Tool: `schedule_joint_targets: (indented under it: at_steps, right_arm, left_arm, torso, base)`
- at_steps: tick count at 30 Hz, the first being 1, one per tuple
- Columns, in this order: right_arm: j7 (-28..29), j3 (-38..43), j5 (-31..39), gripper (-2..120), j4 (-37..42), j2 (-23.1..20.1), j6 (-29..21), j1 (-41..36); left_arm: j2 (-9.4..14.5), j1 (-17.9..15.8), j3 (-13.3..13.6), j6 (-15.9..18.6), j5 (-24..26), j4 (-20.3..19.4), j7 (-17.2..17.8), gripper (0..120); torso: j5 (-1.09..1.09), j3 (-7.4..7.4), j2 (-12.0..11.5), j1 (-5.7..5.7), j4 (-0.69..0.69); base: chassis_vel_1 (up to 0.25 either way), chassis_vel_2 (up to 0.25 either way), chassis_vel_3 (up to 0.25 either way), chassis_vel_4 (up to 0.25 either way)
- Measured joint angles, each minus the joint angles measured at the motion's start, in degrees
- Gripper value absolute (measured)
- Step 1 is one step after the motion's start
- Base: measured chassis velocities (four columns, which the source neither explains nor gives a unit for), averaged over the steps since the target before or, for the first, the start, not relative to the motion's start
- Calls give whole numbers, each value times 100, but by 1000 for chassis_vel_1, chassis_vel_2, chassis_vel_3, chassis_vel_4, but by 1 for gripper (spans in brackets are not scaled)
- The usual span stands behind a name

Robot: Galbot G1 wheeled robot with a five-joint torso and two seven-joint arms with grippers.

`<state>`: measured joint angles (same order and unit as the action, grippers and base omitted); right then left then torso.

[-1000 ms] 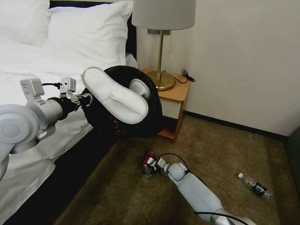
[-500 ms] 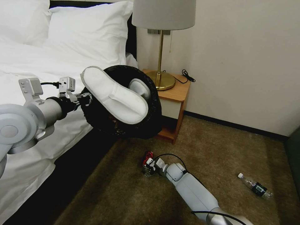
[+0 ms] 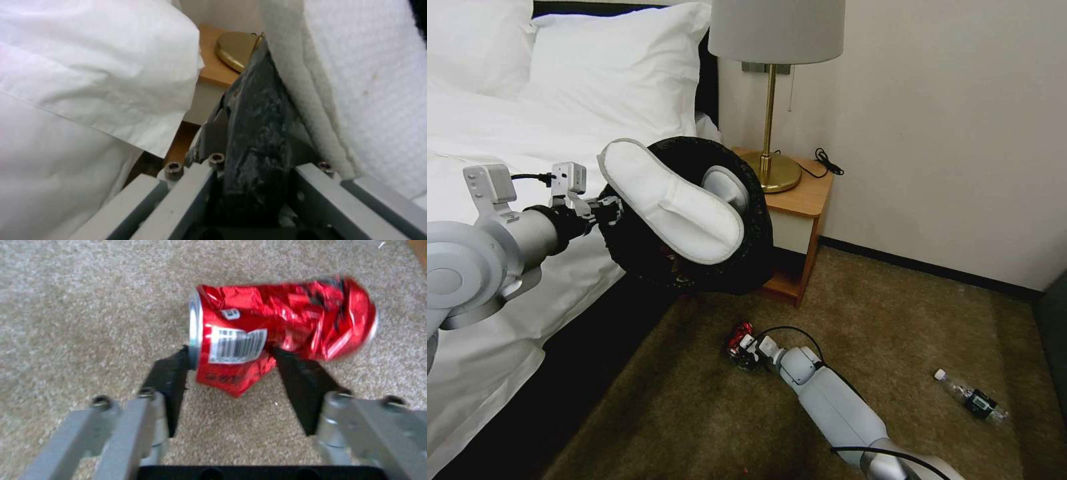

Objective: Pick up the trash bin, then pick up the garbage on the floor and place it into the trash bin.

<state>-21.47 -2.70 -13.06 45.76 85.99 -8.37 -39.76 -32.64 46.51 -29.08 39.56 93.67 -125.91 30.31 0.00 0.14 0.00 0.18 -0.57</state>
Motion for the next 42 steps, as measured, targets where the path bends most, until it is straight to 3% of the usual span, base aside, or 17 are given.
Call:
schedule_joint_targets:
  at_steps: [13, 27, 36, 42]
  right_arm:
    - [250, 95, -150, 1, -172, 198, -5, 59]
    - [304, 126, 42, 0, 55, 99, -64, 0]
    - [369, -15, 758, 0, 848, -442, -270, -195]
    - [495, 68, 1354, 0, 1819, -982, -486, -584]
  left_arm:
    - [37, -7, -13, 0, -9, 16, -27, 1]
    - [49, -25, -36, 0, -4, 39, -29, 1]
    - [-22, -26, -84, 27, -12, 96, -60, 1]
    - [-126, 27, -96, 46, -59, 82, 15, 1]
  torso:
    - [0, 0, 0, 0, 0]
    - [1, 0, 0, 0, 0]
    - [1, 0, 0, 0, 0]
    - [1, 0, 0, 0, -1]
  base:
    - [0, 0, 0, 0]
    - [0, 0, 0, 0]
    - [0, 0, 0, 0]
    - [0, 0, 0, 0]
